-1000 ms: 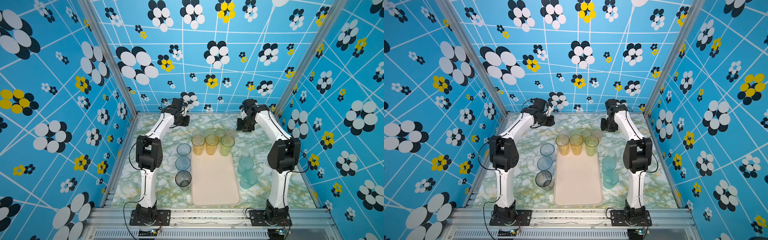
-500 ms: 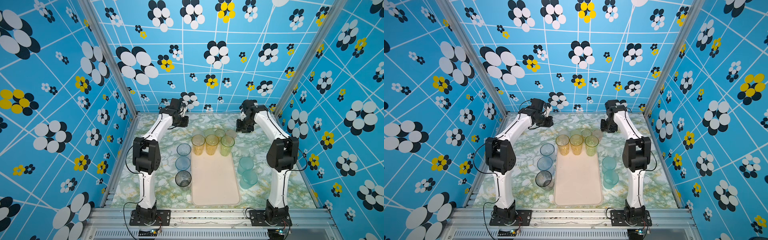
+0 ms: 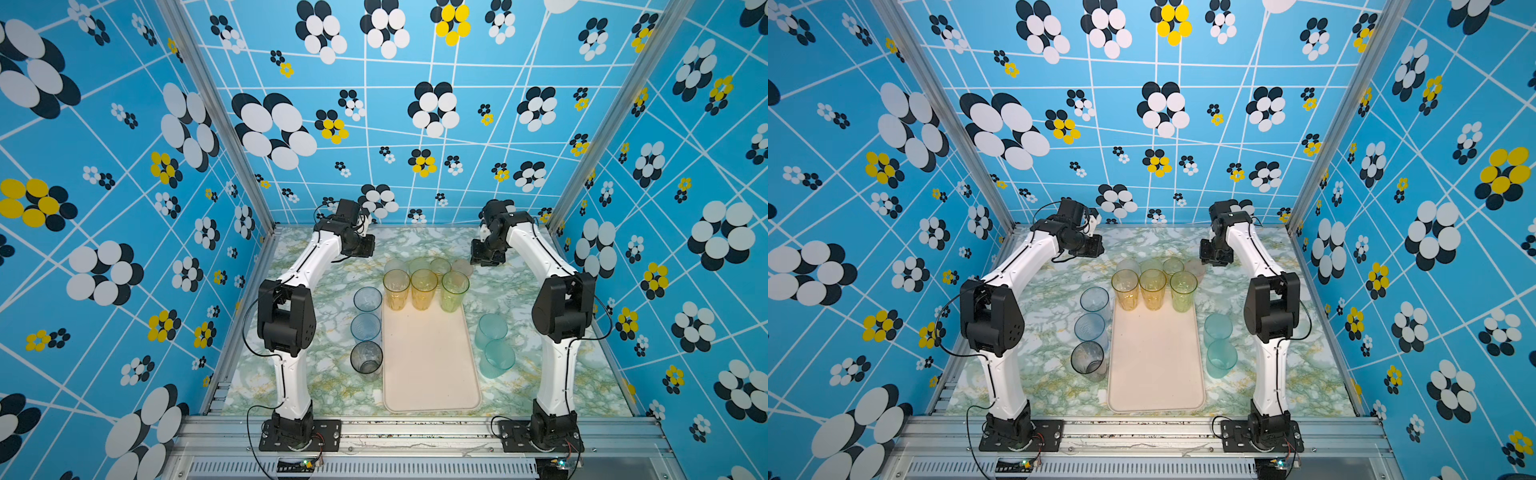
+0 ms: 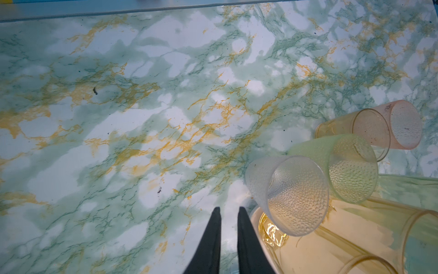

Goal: Place the glasses into the tray
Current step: Pick up the glass from the top-center of the table.

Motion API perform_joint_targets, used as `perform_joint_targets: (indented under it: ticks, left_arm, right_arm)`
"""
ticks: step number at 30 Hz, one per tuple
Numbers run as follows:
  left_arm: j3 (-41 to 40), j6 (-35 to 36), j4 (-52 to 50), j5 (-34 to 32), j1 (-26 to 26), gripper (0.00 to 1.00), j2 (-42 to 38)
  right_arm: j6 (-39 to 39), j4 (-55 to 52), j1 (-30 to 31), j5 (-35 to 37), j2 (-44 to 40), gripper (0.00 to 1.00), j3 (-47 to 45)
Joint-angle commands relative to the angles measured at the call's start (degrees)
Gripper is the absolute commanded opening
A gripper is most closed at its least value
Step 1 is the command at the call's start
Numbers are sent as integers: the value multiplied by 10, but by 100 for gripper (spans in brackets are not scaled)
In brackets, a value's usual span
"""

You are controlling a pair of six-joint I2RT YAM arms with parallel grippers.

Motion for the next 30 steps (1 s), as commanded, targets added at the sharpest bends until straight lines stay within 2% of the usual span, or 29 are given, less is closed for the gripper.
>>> perform_joint_targets:
  ticks: [1,15,30]
  left_arm:
    - [-9,-5,7,7,5,17,-35]
    - [-11,-4,9,9,6,17,-30]
    - [-12,-2,9,13,12,17,-23]
  right_arm:
    - [-3,-2,-3,-8,29,37,11]
    - [-4,-7,-1,-9,49,31,26]
    - [-11,-43,6,0,85,23,85]
